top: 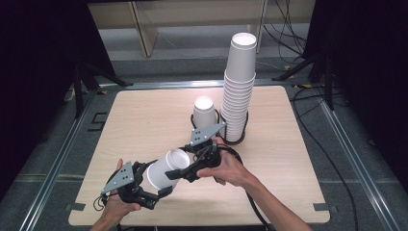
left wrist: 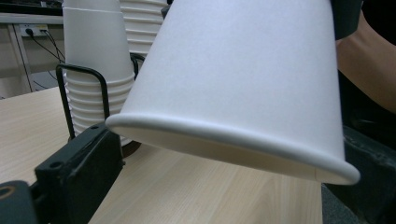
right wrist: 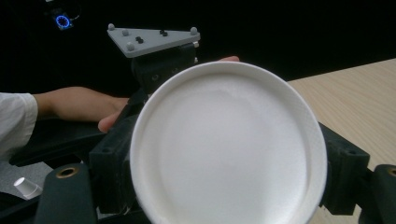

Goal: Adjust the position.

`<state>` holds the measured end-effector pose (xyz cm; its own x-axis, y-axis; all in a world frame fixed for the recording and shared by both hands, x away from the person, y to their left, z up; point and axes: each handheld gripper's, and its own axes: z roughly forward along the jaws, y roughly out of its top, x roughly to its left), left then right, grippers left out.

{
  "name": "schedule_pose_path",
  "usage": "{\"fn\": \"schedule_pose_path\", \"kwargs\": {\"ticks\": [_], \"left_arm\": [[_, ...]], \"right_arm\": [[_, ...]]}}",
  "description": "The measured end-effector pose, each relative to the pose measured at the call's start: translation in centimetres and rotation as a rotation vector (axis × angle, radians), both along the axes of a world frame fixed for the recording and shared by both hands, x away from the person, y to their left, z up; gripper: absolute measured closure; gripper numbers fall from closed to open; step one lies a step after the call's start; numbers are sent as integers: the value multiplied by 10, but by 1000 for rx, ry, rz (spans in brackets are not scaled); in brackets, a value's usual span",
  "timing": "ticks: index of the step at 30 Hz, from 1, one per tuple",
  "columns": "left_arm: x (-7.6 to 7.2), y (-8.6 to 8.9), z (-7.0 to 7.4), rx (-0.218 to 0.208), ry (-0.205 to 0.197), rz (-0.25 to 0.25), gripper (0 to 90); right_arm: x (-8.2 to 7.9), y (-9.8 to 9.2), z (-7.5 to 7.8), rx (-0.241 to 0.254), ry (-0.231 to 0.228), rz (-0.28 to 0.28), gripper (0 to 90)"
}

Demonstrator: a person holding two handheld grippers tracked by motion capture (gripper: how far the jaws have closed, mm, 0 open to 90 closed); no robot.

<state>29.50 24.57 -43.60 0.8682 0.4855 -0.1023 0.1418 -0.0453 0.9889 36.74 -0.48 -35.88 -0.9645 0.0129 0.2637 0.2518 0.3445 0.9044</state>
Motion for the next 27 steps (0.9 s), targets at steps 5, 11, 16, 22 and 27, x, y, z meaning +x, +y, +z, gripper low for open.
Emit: {"fn": "schedule_pose_path", "kwargs": {"ticks": [5,11,16,22,27], "left_arm": [[-1,0,1,-6,-5,-10,40],[-2,0,1,-12,-16,-19,67],[-2,0,2,-4,-17,-19,80],[-2,1,4,3,-24,-18,109],[-2,2,5,42,-26,-26,126]], "right_arm": [[0,2,-2,4,-8,17,234],[1,3,-4,9,-10,23,234],[0,3,-5,15,7,25,234],[2,1,-5,28,-8,29,236],[3,0,-7,25,-10,33,229]]}}
